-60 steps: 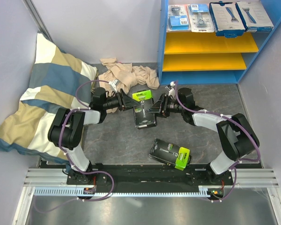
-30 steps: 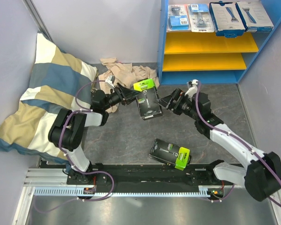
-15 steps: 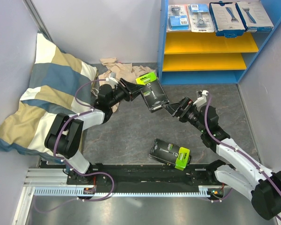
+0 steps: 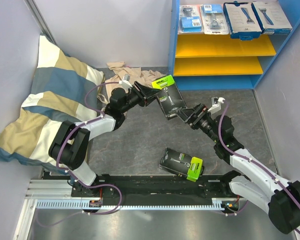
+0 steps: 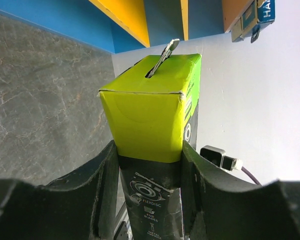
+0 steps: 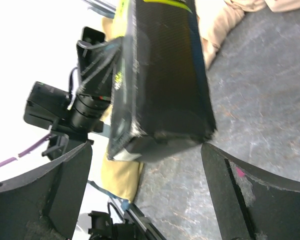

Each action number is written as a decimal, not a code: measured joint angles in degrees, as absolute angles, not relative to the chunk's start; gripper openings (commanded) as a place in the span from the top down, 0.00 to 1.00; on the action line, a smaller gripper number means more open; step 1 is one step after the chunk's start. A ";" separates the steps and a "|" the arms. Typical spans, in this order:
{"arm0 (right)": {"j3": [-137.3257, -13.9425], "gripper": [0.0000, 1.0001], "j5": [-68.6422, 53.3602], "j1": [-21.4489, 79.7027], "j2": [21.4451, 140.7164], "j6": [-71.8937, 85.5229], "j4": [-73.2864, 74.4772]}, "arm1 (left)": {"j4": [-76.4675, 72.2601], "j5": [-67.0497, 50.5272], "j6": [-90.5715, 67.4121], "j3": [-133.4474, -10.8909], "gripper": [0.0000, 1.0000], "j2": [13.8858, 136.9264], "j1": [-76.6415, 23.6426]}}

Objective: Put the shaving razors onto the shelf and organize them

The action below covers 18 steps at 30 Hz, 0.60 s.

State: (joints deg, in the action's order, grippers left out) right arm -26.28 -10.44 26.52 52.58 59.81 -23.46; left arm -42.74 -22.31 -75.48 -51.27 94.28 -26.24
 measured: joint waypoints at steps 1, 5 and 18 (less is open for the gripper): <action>-26.28 0.02 -10.39 26.52 52.58 59.94 -24.05 | -42.72 -22.31 -75.48 -51.27 0.89 94.28 -26.35; -26.28 0.03 -10.28 26.52 53.36 60.47 -25.50 | -42.92 -22.00 -75.48 -51.27 0.89 94.30 -26.65; -26.28 0.52 -9.52 26.52 56.01 62.37 -26.50 | -43.51 -21.30 -75.50 -51.27 0.88 94.35 -27.40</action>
